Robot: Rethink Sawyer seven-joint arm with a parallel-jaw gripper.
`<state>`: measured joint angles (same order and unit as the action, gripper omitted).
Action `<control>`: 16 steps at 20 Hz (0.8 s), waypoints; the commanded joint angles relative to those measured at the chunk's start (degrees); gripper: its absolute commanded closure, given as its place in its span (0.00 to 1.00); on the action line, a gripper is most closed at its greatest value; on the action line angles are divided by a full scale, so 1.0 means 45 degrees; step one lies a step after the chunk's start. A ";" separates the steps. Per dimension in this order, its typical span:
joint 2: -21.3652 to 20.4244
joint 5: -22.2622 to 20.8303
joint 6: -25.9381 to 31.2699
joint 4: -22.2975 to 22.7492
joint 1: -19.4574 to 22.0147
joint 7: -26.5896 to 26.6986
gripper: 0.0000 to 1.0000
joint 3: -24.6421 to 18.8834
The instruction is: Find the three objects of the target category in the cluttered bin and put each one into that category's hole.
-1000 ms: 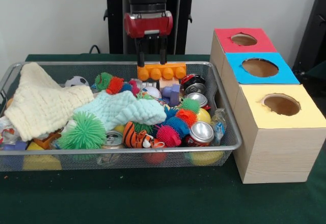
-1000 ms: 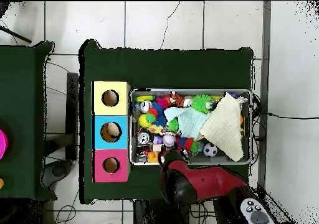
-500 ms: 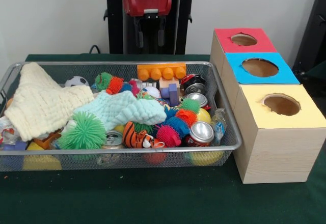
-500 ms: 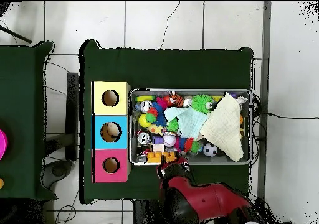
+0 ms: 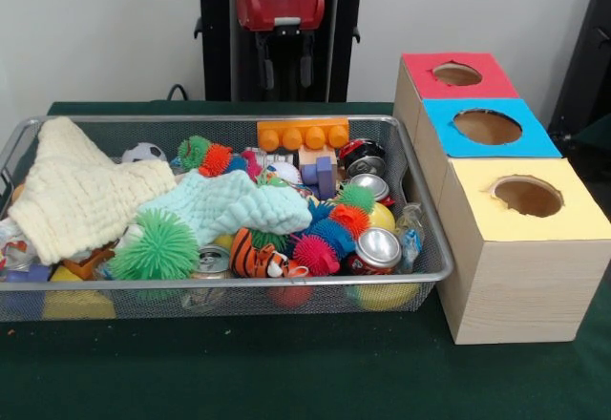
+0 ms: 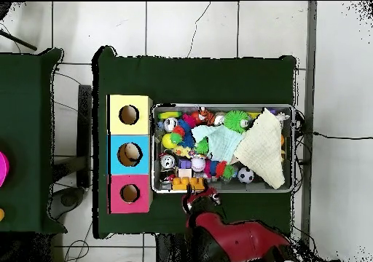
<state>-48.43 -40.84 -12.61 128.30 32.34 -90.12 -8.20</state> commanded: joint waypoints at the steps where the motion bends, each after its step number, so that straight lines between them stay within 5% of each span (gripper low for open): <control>1: 0.0709 -0.1206 -0.0412 -0.0188 0.0891 -0.1388 0.00 -0.0195; 9: 0.0505 -0.1539 0.0760 -0.0362 0.2381 -0.1306 0.00 -0.1983; 16: 0.1079 -0.1413 0.0282 -0.0993 0.1899 -0.1269 0.00 -0.1492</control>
<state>-46.59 -44.96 -12.70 128.39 41.80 -90.12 -10.58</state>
